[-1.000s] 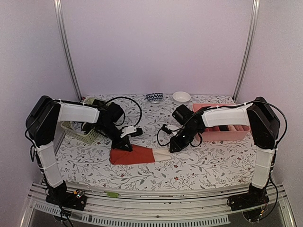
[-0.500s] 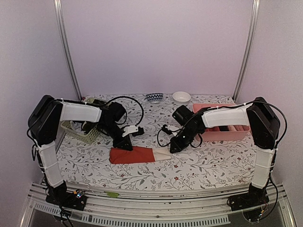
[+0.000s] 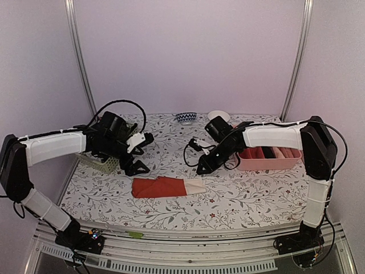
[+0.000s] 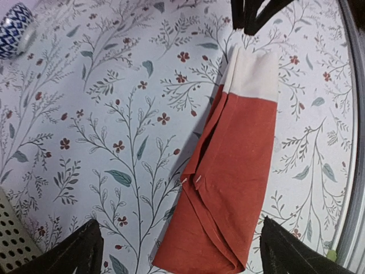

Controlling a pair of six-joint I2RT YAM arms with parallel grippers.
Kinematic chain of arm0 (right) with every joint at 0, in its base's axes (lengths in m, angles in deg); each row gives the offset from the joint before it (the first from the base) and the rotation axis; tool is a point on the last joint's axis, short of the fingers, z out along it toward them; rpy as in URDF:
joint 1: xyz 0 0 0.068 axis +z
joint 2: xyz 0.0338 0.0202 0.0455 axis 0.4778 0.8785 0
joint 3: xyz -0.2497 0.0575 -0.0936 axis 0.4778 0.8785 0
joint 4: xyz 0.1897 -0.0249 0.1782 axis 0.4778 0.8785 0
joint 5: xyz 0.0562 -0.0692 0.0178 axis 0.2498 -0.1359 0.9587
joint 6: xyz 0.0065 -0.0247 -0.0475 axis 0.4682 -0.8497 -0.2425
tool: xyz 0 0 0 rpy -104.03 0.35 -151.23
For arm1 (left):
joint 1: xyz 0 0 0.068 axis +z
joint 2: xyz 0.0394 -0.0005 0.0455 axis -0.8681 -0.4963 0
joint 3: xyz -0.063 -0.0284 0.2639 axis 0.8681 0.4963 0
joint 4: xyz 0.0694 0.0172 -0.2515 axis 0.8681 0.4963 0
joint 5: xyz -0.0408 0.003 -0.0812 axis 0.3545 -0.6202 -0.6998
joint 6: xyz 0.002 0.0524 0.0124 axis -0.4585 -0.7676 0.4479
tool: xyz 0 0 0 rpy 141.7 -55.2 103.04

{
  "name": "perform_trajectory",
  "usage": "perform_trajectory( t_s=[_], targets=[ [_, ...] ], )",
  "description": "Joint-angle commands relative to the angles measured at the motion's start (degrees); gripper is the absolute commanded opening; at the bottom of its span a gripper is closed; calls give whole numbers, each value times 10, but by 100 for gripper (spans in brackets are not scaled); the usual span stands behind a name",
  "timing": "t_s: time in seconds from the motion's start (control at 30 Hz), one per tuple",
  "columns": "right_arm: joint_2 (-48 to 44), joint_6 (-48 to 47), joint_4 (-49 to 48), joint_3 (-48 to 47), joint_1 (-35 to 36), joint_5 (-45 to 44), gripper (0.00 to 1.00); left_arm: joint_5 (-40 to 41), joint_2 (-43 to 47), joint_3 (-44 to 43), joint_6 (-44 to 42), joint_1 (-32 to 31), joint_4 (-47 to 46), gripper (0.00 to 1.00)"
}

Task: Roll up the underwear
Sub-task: Smooth out the underwear at the center of the board, then rotate the underwear at the center of the board.

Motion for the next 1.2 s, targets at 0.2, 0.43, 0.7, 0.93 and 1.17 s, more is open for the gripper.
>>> perform_trajectory(
  t_s=[0.2, 0.43, 0.7, 0.93, 1.17],
  targets=[
    [51, -16, -10, -49, 18, 46, 16, -71, 38, 38, 69, 12, 50, 96],
    [92, -37, 1, -74, 20, 27, 11, 89, 5, 88, 61, -62, 26, 88],
    [111, -41, 11, -50, 20, 18, 1, 107, -90, 71, 58, -53, 18, 62],
    [64, 2, -8, 33, 31, 25, 0, 121, -166, 14, -26, -16, 16, 61],
    [36, 107, -58, 68, 113, 93, 3, 118, -292, -152, -164, 16, 34, 76]
  ],
)
